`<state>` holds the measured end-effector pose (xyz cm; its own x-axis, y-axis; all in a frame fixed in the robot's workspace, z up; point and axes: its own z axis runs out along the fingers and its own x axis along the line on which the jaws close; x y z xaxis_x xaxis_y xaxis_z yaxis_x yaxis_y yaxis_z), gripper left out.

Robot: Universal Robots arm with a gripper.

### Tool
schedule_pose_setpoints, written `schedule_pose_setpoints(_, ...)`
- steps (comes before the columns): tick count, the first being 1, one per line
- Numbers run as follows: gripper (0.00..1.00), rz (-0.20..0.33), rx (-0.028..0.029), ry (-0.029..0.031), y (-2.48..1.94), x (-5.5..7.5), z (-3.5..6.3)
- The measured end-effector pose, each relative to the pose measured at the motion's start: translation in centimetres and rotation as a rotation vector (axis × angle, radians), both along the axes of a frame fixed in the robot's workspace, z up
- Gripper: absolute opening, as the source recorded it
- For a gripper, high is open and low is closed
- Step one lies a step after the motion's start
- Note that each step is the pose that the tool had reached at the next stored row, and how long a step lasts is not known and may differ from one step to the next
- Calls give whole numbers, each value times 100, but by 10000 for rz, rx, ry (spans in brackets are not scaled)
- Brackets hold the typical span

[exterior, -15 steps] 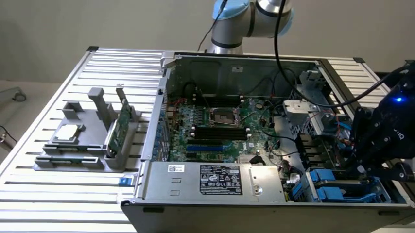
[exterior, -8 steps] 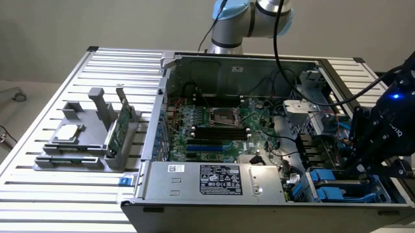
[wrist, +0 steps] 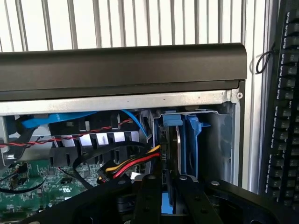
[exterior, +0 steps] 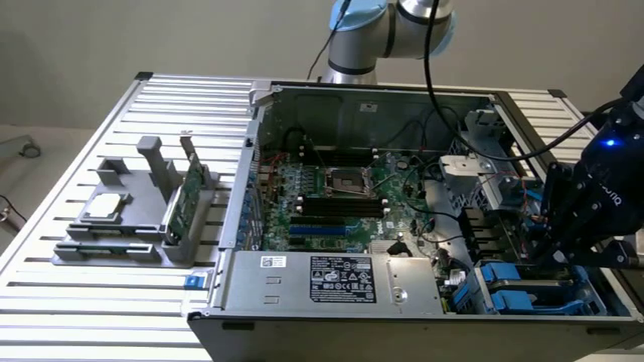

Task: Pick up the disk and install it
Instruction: 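Insert the first disk wire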

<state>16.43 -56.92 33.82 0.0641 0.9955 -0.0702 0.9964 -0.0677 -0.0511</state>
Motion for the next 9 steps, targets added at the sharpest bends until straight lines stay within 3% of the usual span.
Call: schedule_pose_setpoints(9, 16, -186, -229, 0, 20, 9, -12)
